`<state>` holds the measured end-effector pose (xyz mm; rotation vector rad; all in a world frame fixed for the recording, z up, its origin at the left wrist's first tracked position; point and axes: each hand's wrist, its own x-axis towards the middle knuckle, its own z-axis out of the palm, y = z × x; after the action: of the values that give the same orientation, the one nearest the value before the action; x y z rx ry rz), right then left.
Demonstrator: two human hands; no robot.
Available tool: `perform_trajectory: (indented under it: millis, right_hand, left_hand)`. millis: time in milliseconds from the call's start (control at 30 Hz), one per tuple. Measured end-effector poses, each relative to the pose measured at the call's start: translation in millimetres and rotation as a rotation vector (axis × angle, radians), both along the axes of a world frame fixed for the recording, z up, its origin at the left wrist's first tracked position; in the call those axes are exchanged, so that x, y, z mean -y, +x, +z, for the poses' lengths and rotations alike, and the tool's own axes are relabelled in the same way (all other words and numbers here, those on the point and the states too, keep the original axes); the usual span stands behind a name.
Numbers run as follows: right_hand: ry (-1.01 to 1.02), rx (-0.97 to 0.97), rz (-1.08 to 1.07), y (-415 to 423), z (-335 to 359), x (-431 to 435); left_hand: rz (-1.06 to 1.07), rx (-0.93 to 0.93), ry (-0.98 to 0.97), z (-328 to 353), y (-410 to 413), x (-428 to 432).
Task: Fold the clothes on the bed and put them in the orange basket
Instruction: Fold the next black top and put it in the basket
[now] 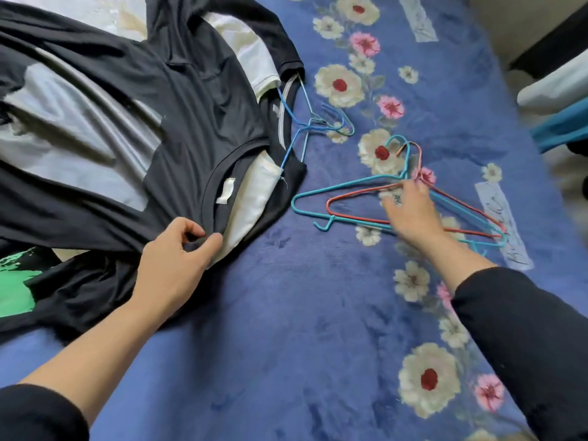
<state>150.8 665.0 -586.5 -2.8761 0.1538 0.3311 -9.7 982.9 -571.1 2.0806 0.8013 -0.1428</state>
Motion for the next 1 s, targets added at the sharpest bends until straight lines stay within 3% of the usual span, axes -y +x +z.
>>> perform_trajectory:
  millis: [67,167,300,367,500,633,800,933,1000]
  right_hand:
    - [0.020,-0.113,0.221,-23,-23,-26]
    - [-0.241,-0.113,0.458,-43,-43,-41]
    - [-0.532,-0.071,0.452,-35,-34,-25]
    - [-0.559,-0.084,0.369,-33,-25,-23]
    - [-0.111,0.060,0.357,-46,-12,-78]
    - [0.219,0.027,0.477,-73,15,-179]
    - [0.246,0.039,0.433,-100,47,-272]
    - [0.376,0.008,0.145,-112,79,-281]
    - [0.426,-0.037,0.059,-116,103,-273]
  left_hand:
    - [-0.064,-0.029,0.033,-2,-4,-2]
    - [-0.181,-0.042,0.114,-4,-10,-14]
    - [-0.210,0.000,0.158,-4,-19,-30]
    - [-0.199,0.064,0.179,-2,-23,-33]
    - [-0.175,0.166,0.083,19,-29,-40]
    - [-0.213,0.216,-0.079,71,-32,-44]
    - [-0.303,0.190,-0.301,155,-45,-67]
    - [-0.129,0.153,-0.518,227,-66,-109]
    - [-0.126,0.114,-0.531,254,-82,-136]
